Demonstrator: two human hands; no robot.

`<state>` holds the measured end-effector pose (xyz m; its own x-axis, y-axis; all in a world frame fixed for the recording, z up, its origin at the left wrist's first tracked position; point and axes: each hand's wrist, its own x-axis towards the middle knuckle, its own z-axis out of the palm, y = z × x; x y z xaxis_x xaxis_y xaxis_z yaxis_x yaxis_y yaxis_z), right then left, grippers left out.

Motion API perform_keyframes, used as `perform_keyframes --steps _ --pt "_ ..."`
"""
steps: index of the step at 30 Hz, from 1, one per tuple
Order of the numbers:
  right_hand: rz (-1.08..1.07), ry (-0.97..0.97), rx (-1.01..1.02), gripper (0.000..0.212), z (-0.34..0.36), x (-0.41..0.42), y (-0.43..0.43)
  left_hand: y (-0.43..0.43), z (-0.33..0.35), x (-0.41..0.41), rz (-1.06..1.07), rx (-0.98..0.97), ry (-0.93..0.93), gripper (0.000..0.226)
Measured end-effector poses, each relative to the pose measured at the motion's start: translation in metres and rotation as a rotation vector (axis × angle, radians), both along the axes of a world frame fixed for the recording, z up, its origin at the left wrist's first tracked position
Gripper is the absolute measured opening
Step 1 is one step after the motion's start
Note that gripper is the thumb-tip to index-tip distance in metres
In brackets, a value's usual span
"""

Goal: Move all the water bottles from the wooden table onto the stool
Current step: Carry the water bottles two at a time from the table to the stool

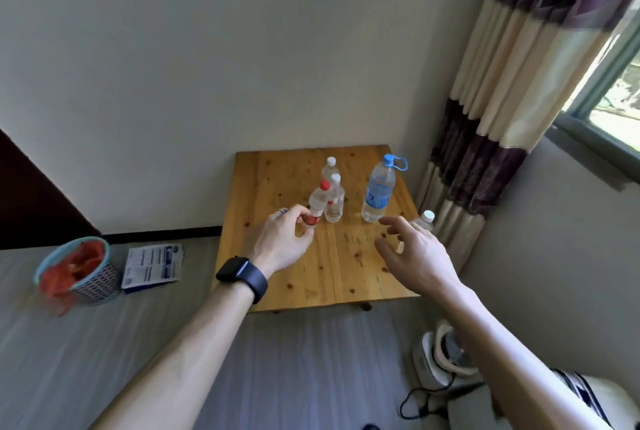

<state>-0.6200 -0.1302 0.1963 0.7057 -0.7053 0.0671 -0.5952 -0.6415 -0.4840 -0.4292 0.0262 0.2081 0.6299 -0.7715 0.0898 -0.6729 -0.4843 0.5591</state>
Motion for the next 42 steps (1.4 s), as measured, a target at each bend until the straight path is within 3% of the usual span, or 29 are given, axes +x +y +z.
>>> perform_keyframes --steps 15,21,25,28,33,37,42 --pt "0.170 0.167 0.145 0.050 -0.100 0.207 -0.208 -0.181 -0.087 0.157 0.186 0.259 0.112 0.039" --pt "0.296 0.313 0.171 0.064 -0.130 0.274 -0.252 -0.248 -0.136 0.187 0.150 0.408 0.145 0.054" --pt "0.341 0.458 0.170 0.066 -0.157 0.304 -0.268 -0.281 -0.176 0.202 0.129 0.464 0.168 0.056" --pt "0.356 0.514 0.148 0.064 -0.177 0.310 -0.270 -0.290 -0.193 0.209 0.077 0.542 -0.012 0.036" --pt "0.304 0.406 0.100 0.046 -0.189 0.308 -0.261 -0.287 -0.200 0.214 0.004 0.491 -0.170 0.025" --pt "0.243 0.351 0.077 0.033 -0.192 0.302 -0.243 -0.267 -0.202 0.223 -0.006 0.489 -0.138 0.027" --pt "0.118 0.354 0.106 0.032 -0.197 0.294 -0.216 -0.244 -0.205 0.233 -0.022 0.451 -0.041 0.031"
